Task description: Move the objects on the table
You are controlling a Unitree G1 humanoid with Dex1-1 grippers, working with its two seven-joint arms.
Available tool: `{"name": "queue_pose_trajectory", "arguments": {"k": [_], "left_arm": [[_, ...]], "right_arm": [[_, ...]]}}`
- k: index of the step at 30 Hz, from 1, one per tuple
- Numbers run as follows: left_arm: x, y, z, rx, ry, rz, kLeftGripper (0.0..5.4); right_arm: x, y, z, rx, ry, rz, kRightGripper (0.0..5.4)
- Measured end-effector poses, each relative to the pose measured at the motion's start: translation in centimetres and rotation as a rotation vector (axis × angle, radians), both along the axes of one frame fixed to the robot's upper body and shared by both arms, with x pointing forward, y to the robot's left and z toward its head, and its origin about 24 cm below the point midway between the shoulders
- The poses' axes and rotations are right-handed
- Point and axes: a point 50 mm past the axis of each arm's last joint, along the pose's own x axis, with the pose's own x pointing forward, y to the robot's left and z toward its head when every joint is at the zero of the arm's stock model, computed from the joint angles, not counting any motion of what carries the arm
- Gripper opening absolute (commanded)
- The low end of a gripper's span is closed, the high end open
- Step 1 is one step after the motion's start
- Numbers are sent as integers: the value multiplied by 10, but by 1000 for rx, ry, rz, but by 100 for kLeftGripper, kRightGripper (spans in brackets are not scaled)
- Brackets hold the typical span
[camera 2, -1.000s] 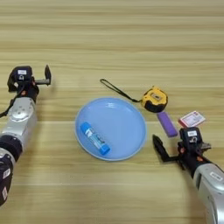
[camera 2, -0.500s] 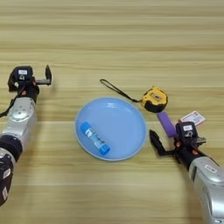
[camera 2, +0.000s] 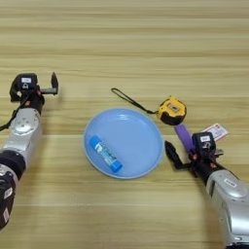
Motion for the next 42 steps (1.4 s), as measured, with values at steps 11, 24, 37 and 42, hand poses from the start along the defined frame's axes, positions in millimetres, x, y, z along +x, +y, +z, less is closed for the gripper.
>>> {"name": "queue_pose_trajectory", "arguments": {"k": [11,24,37,42], "left_arm": [[0,-1,0,-4,1,2,540],[0,-3,-1,-8,2,-1,540],[0,-3,-1,-8,2,-1,540],[0,-3,-1,-8,1,-1,540]], "right_arm": [[0,-1,0,10,-2,-4,332],[0,0,0,14,-5,-4,201],[-1,0,0,14,-8,-3,141],[-7,4,2,17,-6,5,141]]}}
